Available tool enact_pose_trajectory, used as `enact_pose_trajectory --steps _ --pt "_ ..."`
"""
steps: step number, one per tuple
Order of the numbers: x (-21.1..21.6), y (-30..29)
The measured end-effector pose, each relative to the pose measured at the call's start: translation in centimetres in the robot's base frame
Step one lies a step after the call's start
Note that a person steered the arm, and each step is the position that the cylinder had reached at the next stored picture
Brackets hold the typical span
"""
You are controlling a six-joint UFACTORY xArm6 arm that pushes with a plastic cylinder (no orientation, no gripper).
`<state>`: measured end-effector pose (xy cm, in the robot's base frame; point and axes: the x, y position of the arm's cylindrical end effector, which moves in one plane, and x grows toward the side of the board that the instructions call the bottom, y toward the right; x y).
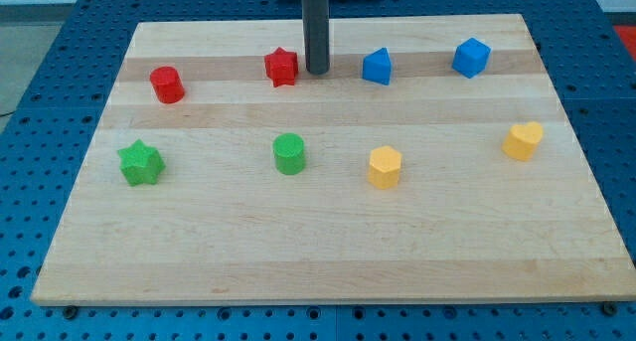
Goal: Push the red star diagonally to the green circle
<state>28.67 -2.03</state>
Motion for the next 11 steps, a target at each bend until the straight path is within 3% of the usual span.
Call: enact_pose_trajectory --steps 1,2,3,4,5,6,7,8,9,11 --pt "-2.5 -3.4" --pt "1.4 -11.3" --pt "3.6 -14.0" --pt "-1.0 -14.0" --pt "-2.5 -11.9" --pt "-2.5 -6.9" --pt "-0.6 -5.8" --pt "3.4 -9.1" --pt "4.4 -12.3" --pt "0.5 -3.8"
